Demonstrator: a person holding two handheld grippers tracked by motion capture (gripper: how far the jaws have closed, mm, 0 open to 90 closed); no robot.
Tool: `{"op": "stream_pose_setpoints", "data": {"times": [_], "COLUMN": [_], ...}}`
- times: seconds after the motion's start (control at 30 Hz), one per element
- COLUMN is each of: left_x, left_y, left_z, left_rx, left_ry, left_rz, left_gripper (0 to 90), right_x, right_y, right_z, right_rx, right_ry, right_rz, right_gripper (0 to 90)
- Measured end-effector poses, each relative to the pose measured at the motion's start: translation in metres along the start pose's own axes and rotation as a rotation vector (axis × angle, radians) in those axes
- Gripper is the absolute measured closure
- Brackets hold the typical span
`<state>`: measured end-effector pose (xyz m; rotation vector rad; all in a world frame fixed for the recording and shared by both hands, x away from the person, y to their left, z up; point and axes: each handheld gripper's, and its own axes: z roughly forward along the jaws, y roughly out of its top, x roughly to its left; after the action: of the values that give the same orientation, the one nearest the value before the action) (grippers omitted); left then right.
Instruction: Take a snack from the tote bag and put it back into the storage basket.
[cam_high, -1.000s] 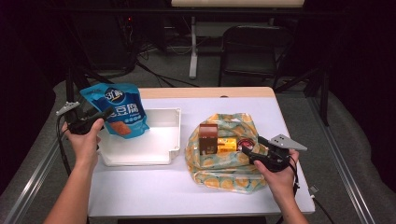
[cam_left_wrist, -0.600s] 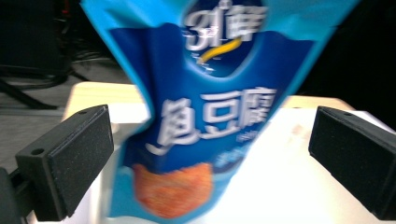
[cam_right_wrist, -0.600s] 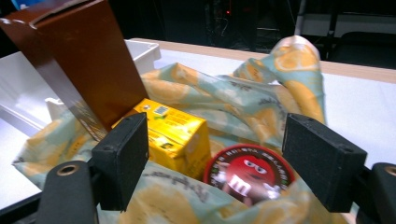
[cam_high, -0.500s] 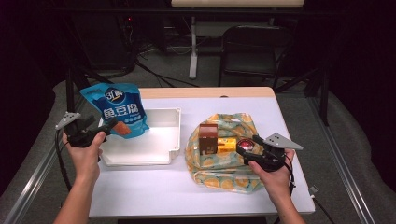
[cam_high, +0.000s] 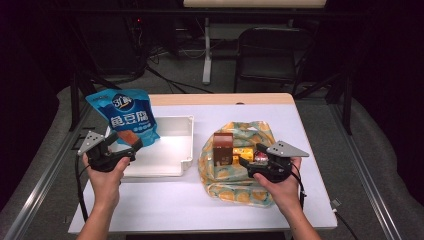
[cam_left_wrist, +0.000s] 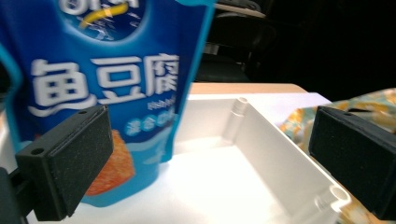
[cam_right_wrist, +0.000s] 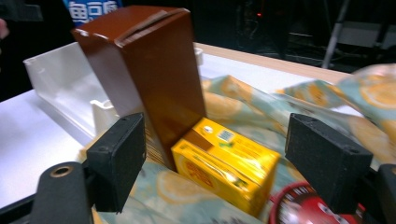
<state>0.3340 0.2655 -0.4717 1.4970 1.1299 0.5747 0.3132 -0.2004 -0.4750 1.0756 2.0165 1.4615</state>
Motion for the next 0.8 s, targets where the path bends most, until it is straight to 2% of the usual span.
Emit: {"op": "stream_pose_setpoints", "data": {"times": [0.23,0.5,0.8], "left_x": [-0.016,-0.027,-0.04], "left_y": [-0.009,-0.018,-0.023], "left_z": [0.008,0.013,0.017], "left_rx": [0.034,0.06,0.074], "left_ry": [-0.033,-0.064,-0.101], "left_rz": [0.043,0.049,0.072], "left_gripper": [0.1,0.2,0.3], "right_x": [0.009,0.018,0.019], "right_y": [0.009,0.016,0.024], "right_z": [0.014,0.027,0.039], "right_rx": [0.021,0.031,0.047], "right_ry": [0.055,0.097,0.125], "right_rz": [-0.025,-0.052,-0.071], "right_gripper": [19.7,19.3,18.4]}}
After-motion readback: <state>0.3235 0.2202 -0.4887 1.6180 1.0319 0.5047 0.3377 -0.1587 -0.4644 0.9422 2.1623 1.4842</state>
